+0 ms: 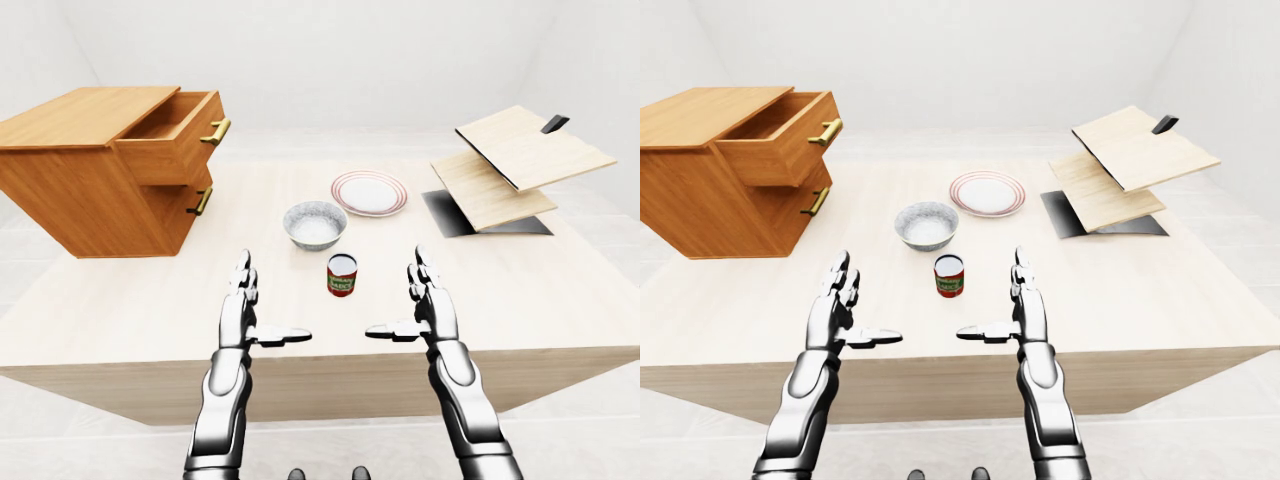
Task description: Close the top drawer of the cabinet.
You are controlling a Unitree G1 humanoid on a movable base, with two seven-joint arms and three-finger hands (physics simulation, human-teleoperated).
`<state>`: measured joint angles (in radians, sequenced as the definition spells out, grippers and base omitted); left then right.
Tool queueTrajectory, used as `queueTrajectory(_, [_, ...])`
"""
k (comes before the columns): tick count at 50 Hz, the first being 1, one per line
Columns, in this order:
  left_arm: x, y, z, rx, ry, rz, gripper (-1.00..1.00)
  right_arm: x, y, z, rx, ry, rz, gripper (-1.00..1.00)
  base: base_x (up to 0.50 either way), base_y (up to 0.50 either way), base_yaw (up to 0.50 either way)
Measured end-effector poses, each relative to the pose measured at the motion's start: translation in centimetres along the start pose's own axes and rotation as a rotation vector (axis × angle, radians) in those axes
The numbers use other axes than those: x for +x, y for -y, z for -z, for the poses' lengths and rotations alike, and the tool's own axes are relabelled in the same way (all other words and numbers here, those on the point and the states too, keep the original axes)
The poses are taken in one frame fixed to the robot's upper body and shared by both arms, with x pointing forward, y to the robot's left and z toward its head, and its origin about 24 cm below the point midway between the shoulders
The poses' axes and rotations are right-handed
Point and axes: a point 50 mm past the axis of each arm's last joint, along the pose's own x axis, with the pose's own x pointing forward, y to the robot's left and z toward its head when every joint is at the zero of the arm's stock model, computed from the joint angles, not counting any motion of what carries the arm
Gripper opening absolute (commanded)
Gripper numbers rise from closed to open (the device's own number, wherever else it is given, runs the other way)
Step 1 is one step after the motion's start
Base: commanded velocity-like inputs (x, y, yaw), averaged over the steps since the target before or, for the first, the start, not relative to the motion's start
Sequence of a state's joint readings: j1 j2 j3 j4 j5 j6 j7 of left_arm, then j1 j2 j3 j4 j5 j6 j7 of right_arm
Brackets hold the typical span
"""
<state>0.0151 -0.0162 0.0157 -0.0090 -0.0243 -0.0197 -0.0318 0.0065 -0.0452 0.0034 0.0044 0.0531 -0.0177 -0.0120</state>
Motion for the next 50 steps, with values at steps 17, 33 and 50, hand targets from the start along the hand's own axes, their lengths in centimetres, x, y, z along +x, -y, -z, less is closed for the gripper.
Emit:
queueTrajectory(17, [0.4,-1.4,-0.4,0.014,-0.004,-0.038,1.0,-0.2,0.3,-0.3,-0.007,-0.004,-0.006,1.0,0.0,0.0,0.0])
queueTrajectory(33, [0.5,-2.3,-3.9,0.005,0.1,-0.09,1.0,-1.1,0.7,-4.9,-0.068,0.147,-0.012,1.0,0.0,0.0,0.0])
queueTrajectory(50, [-0.4,-2.4,-10.0,0.001,0.362,-0.102,1.0,-2.7,1.0,-12.0,-0.167,0.459,-0.027,1.0,0.0,0.0,0.0])
